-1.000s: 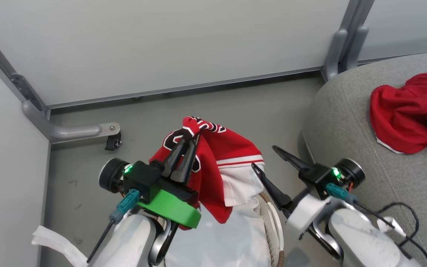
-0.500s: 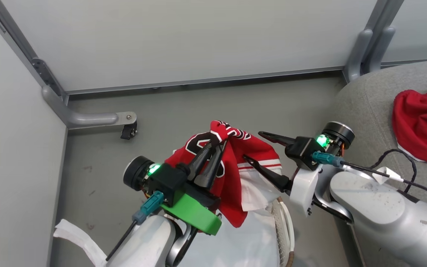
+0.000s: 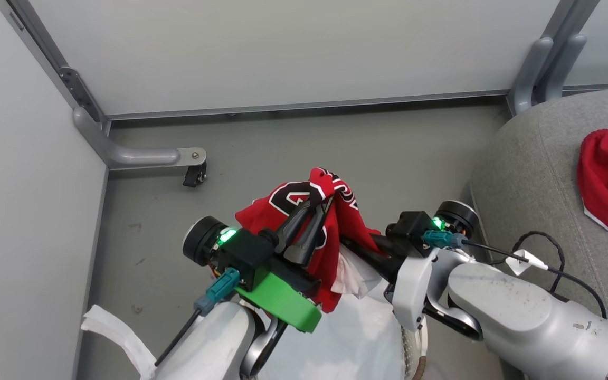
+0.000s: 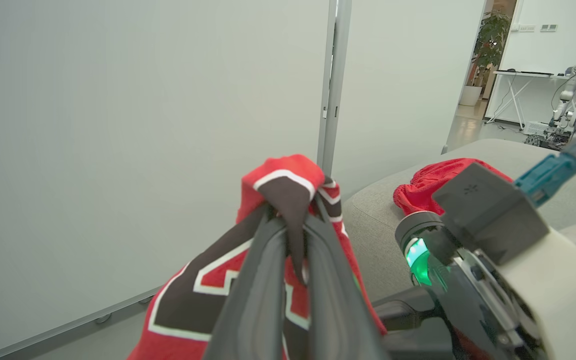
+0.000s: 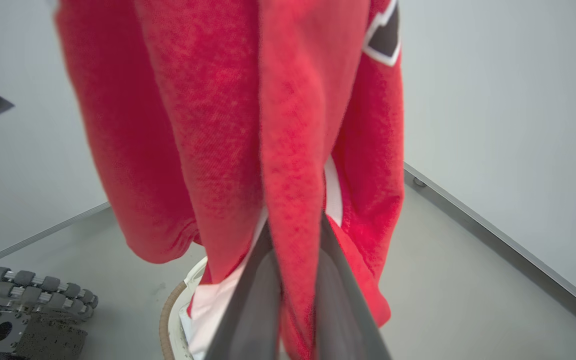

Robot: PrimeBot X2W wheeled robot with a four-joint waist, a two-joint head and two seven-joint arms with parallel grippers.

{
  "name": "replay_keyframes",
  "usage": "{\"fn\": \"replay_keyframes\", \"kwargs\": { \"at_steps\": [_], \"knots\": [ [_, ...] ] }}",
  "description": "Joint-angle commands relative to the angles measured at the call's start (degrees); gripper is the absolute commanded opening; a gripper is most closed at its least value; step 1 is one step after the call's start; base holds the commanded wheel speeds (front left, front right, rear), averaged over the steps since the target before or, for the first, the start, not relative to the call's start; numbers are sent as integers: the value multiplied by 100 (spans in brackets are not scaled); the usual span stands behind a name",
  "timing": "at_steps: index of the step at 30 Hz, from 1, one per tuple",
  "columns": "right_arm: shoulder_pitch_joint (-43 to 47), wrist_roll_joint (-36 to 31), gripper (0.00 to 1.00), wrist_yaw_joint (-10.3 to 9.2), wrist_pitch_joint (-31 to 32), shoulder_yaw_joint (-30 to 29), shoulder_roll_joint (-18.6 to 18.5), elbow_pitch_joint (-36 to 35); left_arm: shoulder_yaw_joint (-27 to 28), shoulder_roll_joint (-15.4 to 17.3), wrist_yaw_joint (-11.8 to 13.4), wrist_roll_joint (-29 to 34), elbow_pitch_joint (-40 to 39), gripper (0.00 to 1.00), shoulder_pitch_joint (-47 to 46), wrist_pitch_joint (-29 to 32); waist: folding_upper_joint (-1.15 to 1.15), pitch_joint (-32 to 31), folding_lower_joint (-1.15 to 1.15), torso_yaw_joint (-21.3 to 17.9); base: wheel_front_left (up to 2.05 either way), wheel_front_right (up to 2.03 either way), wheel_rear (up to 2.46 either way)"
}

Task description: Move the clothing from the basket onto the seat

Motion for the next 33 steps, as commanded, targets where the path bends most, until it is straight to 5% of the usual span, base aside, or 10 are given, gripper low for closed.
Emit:
{"fn": "replay_keyframes", "kwargs": {
  "at_steps": [1,6,8,9,22,33],
  "knots": [
    [144,-26,0,-8,-27,-118,19,-24,31,6,-15,-26,-8,0,-47,-2,0,-2,0,-8,0,0,0],
    [617,-301,0,-7,-27,-766,171,-155,81,6,-15,-5,30,4,38,-2,0,-37,0,-72,0,0,0],
    [787,-446,0,-7,-27,-1055,230,-233,115,7,-15,31,43,79,72,-2,0,-48,0,-111,0,0,0],
    [866,-495,0,-7,-27,-1194,255,-273,129,6,-15,35,62,100,93,-2,0,-53,0,-131,0,0,0],
    [2132,-1133,0,-7,-27,-3454,765,-1190,424,102,-15,91,195,100,292,-3,0,-13,0,-935,0,0,0],
    [2750,-1369,0,-7,-27,-4141,1088,-1699,600,189,-15,181,231,100,351,-2,0,104,0,-2164,0,0,0]
  ]
}}
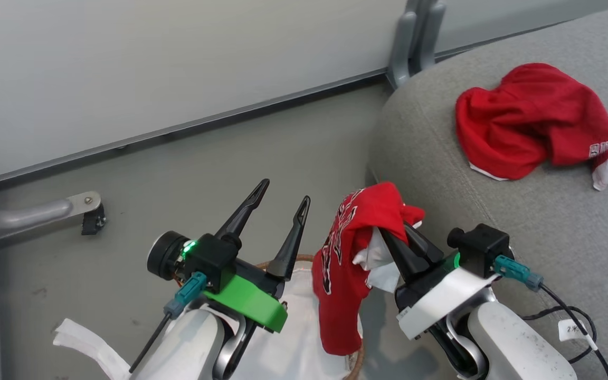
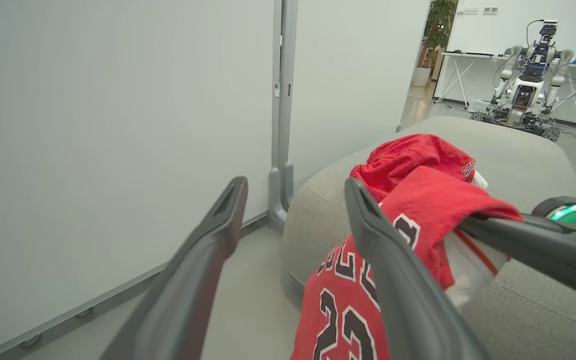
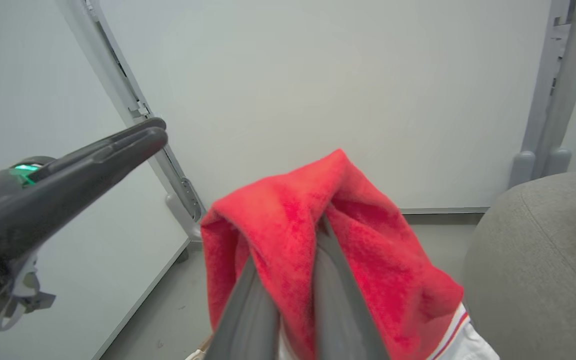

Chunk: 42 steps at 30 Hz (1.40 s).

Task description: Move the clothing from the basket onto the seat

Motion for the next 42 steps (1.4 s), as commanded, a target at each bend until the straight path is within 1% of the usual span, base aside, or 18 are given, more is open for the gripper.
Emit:
{"fn": "replay_keyframes", "kwargs": {
  "at_steps": [1,9,14,16,17,21,26,29,33,39,42],
  "knots": [
    [105,-59,0,-6,-27,-67,42,-67,17,41,-15,23,17,100,52,0,0,100,0,-692,0,0,0],
    [255,-143,0,-6,-27,-358,220,-239,9,144,-15,26,45,100,59,0,0,224,0,-1522,0,0,0],
    [195,-243,0,-6,-28,-496,188,-339,7,178,-15,34,60,100,48,2,0,309,0,-1844,0,0,0],
    [75,-298,0,-6,-28,-578,140,-406,2,197,-15,42,61,100,17,2,0,378,0,-1929,0,0,0],
    [-134,-380,0,-6,-28,-668,45,-492,-7,233,-15,54,57,100,-27,2,0,481,0,-2014,0,0,0],
    [-629,-539,0,-6,-27,-1003,-164,-667,-62,348,-15,53,49,100,-114,2,0,709,0,-2106,0,0,0],
    [-1445,-833,0,-6,-27,-1635,-507,-880,-201,489,-15,71,19,100,-266,2,0,1089,0,-2079,0,0,0],
    [-2073,-1284,0,-6,-27,-1954,-828,-979,-287,613,-15,65,40,100,-406,2,0,1368,0,-2005,0,0,0],
    [-2866,-1799,0,-7,-27,-2551,-1045,-979,-437,759,-15,71,15,100,-624,2,0,1718,0,-1843,0,0,0],
    [-3658,-2412,0,-7,-20,-3303,-1245,-615,-694,917,-15,74,-94,100,-1056,2,0,2262,0,-1479,0,0,0],
    [-3719,-2714,0,-6,-21,-3637,-1114,-472,-815,963,-15,60,-142,100,-1264,2,0,2484,0,-1295,0,0,0]
  ]
}}
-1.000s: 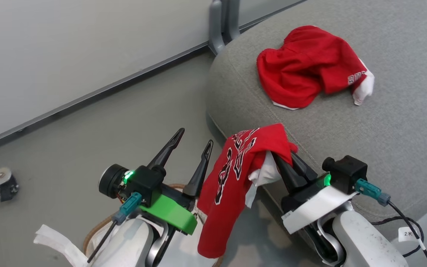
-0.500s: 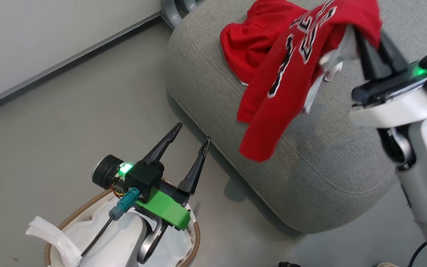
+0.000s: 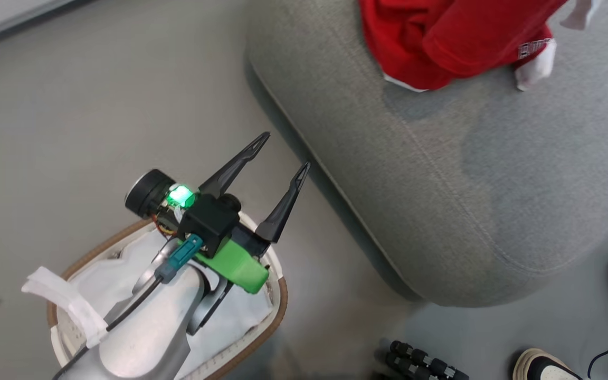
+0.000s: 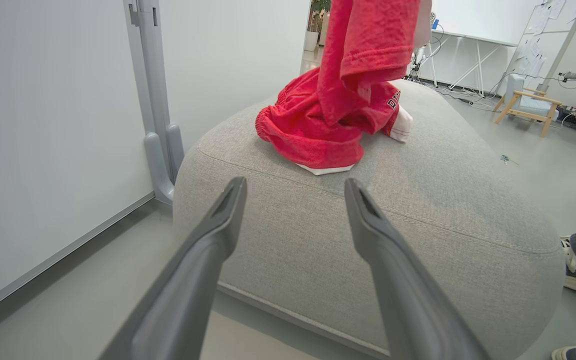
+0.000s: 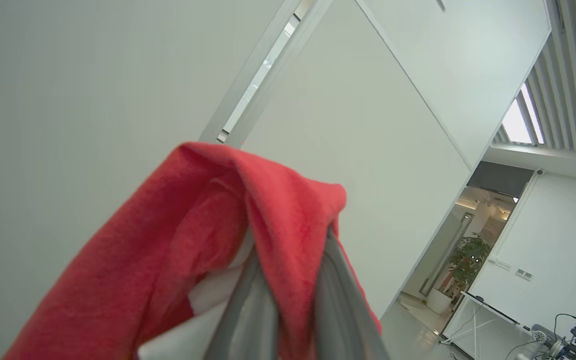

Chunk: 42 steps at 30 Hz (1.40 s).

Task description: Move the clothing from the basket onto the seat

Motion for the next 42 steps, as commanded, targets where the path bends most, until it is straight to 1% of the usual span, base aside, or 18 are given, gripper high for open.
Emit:
{"fn": "replay_keyframes", "kwargs": {
  "at_steps": [1,6,12,14,16,20,23,24,26,27,32,35,39,42],
  "knots": [
    [-60,-104,0,-8,-13,-146,71,125,-22,59,-15,12,-21,100,-162,4,0,497,-1,458,0,0,0],
    [42,-490,0,-8,-14,-749,360,660,-117,57,-15,-28,-57,100,-399,4,0,814,-1,745,0,0,0],
    [377,-959,0,-8,-14,-1330,732,1893,-77,111,-15,-42,-20,100,-394,4,0,1017,-1,954,0,0,0],
    [528,-1060,0,-8,-13,-1503,882,2264,-54,135,-15,-37,-5,100,-343,4,0,1031,-1,978,0,0,0],
    [646,-1139,0,-8,-13,-1711,951,2515,-23,149,-15,-42,7,100,-282,4,0,1018,-1,978,0,0,0],
    [1027,-1244,0,-8,-13,-2121,1117,2865,64,145,-15,-62,47,100,-170,4,0,897,-1,922,0,0,0],
    [1311,-1290,0,-8,-14,-2321,1214,2977,110,111,-15,-80,83,100,-87,4,0,755,-1,861,0,0,0],
    [1415,-1301,5,-8,-14,-2363,1250,2975,128,97,-15,-85,102,100,-49,4,0,686,-1,827,0,0,0],
    [1662,-1272,55,-8,-14,-2409,1295,2922,157,74,-15,-97,139,100,7,4,0,557,-1,770,0,0,0],
    [1752,-1237,100,-8,-14,-2420,1321,2899,170,60,-15,-101,152,100,29,4,0,498,-1,748,0,0,0],
    [2221,-1060,100,-8,-14,-2473,1477,2616,306,-64,-16,-124,246,100,223,4,0,90,-1,679,0,0,0],
    [2559,-968,100,-8,-14,-2358,1562,2388,440,-151,-16,-104,289,100,373,4,0,-153,-1,701,0,0,0],
    [2964,-750,100,-8,-14,-2027,1608,2032,740,-292,-16,-12,352,100,599,4,0,-454,-1,798,0,0,0],
    [3210,-509,100,-8,-14,-1663,1679,1721,1027,-389,-16,82,375,100,774,3,0,-645,-1,923,0,0,0]
  ]
}}
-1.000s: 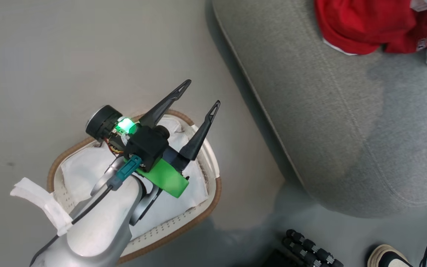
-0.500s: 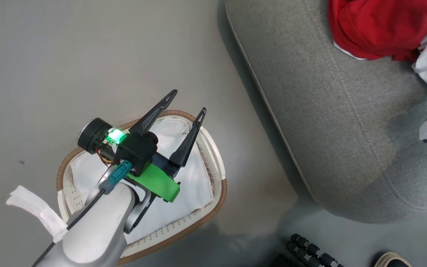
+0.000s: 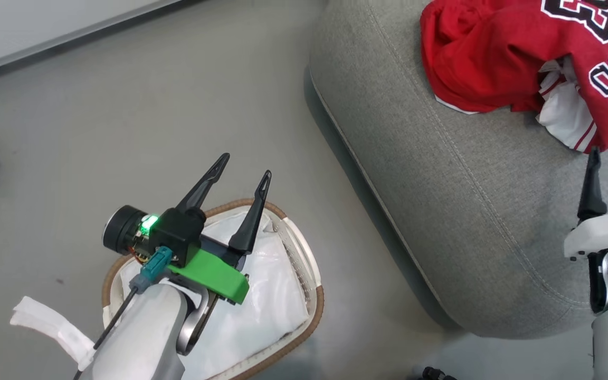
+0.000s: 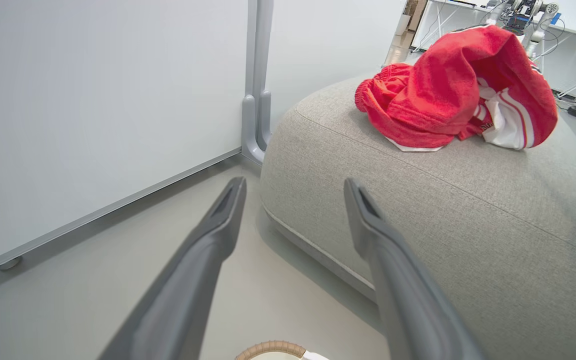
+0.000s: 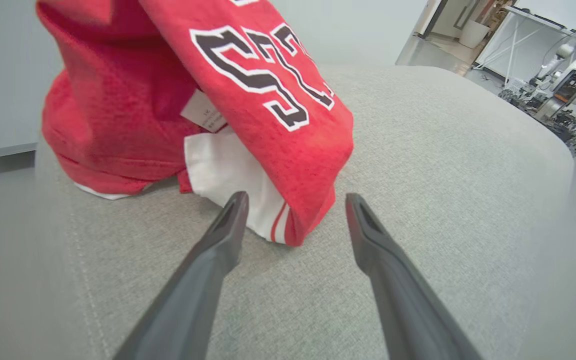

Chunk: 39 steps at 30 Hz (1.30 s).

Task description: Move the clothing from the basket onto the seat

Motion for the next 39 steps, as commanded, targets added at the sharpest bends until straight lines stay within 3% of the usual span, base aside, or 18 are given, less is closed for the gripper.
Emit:
{"fn": "replay_keyframes", "kwargs": {
  "at_steps": [1,6,13,21,31,39],
  "knots": [
    [130,115,100,-8,-14,152,27,-136,128,-35,-16,81,25,100,132,3,0,-329,0,186,0,0,0],
    [247,572,100,-7,-13,859,101,-536,669,-237,-16,223,40,100,348,3,0,-560,0,487,0,0,0],
    [138,974,100,-8,-14,1398,145,-954,1397,-468,-16,383,38,100,620,3,0,-804,0,971,0,0,0],
    [269,1263,100,-8,-13,1882,148,-935,2143,-673,-16,502,59,100,945,3,0,-1085,0,1430,0,0,0],
    [619,1325,100,-7,-13,2124,147,-928,2604,-800,-16,583,189,100,1347,3,0,-1392,0,1833,0,0,0],
    [919,1417,100,-8,-13,2249,147,-763,2740,-837,-16,483,290,100,1645,3,0,-1597,0,1926,0,0,0]
  ]
}}
